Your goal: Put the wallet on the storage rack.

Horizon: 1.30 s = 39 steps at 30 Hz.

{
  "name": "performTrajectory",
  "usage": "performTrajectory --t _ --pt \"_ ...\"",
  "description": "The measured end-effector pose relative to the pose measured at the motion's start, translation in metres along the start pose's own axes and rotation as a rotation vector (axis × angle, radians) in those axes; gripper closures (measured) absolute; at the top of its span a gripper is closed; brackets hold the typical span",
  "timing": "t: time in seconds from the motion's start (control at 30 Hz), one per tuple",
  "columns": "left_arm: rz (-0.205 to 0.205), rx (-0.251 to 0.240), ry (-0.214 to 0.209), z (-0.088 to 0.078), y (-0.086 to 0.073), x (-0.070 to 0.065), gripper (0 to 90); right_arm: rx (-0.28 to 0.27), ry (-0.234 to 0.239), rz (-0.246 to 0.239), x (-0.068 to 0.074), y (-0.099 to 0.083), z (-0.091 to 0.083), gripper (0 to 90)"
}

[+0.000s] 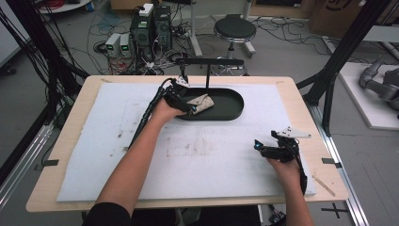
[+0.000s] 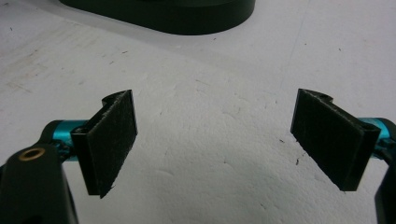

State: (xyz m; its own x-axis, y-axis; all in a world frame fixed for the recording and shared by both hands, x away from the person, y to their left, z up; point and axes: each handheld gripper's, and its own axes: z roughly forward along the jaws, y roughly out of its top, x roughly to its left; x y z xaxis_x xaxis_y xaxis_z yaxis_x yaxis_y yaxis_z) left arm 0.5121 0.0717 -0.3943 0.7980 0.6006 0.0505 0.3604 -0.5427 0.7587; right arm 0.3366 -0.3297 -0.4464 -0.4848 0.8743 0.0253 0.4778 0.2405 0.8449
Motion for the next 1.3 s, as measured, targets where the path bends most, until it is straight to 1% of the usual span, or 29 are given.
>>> performTrajectory --t 0.1,0.17,0.3,0.33,0.37,0.43,0.53,0.57,0.6,0.7,0.73,0.83,0.9,0.97,1.03,1.13,1.17,1.2,1.23,1.3 --pt "0.001 -0.054 -0.007 -0.02 -0.001 -0.005 15.7 0.0 0.001 -0.004 0.001 0.001 0.0 14.8" --pt "0.02 -0.064 0.009 -0.031 -0.003 -0.01 15.7 0.001 0.004 -0.005 0.002 0.001 0.0 14.7" --pt "0.022 -0.13 0.01 -0.057 -0.014 -0.021 15.7 -0.003 0.008 -0.008 0.003 0.002 0.001 14.7" --pt "0.028 -0.141 0.008 -0.064 -0.017 -0.024 15.7 -0.004 0.009 -0.007 0.003 0.002 0.001 14.8" --pt "0.031 -0.159 0.007 -0.073 -0.023 -0.027 15.8 -0.004 0.009 -0.009 0.004 0.002 0.001 14.8" --pt "0.034 -0.181 0.008 -0.085 -0.032 -0.033 15.7 -0.008 0.012 -0.017 0.003 0.003 0.001 14.7" --pt "0.042 -0.219 0.016 -0.103 -0.049 -0.042 15.7 -0.01 0.013 -0.01 0.004 0.003 0.001 14.8" --pt "0.043 -0.238 0.015 -0.11 -0.055 -0.045 15.7 -0.011 0.014 -0.008 0.004 0.003 0.0 14.8" --pt "0.033 -0.273 0.015 -0.118 -0.064 -0.049 15.7 -0.013 0.012 -0.007 0.004 0.003 0.0 14.7" --pt "0.025 -0.3 0.016 -0.13 -0.078 -0.053 15.7 -0.021 0.016 -0.008 0.004 0.004 -0.001 14.8" --pt "0.031 -0.308 0.02 -0.135 -0.085 -0.055 15.7 -0.022 0.016 -0.007 0.004 0.004 -0.001 14.8" --pt "0.031 -0.319 0.04 -0.145 -0.1 -0.059 15.7 -0.02 0.019 -0.01 0.006 0.005 0.0 14.8" --pt "0.021 -0.32 0.05 -0.15 -0.109 -0.059 15.7 -0.021 0.021 -0.015 0.007 0.005 0.0 14.8" --pt "0.008 -0.332 0.049 -0.155 -0.119 -0.059 15.7 -0.022 0.024 -0.014 0.009 0.006 0.001 14.7" --pt "0.007 -0.33 0.056 -0.158 -0.127 -0.06 15.7 -0.024 0.028 -0.014 0.01 0.007 0.001 14.7" --pt "-0.003 -0.348 0.06 -0.16 -0.138 -0.06 15.7 -0.025 0.029 -0.015 0.01 0.007 0.001 14.8" --pt "-0.015 -0.346 0.065 -0.16 -0.141 -0.059 15.7 -0.026 0.029 -0.014 0.01 0.007 0.001 14.8" --pt "-0.022 -0.334 0.061 -0.159 -0.144 -0.058 15.7 -0.029 0.026 -0.02 0.009 0.007 0.001 14.8" --pt "-0.023 -0.333 0.063 -0.159 -0.147 -0.059 15.7 -0.029 0.029 -0.011 0.01 0.007 0.001 14.7" --pt "-0.023 -0.331 0.063 -0.157 -0.151 -0.06 15.7 -0.035 0.028 -0.01 0.009 0.007 0.0 14.7"
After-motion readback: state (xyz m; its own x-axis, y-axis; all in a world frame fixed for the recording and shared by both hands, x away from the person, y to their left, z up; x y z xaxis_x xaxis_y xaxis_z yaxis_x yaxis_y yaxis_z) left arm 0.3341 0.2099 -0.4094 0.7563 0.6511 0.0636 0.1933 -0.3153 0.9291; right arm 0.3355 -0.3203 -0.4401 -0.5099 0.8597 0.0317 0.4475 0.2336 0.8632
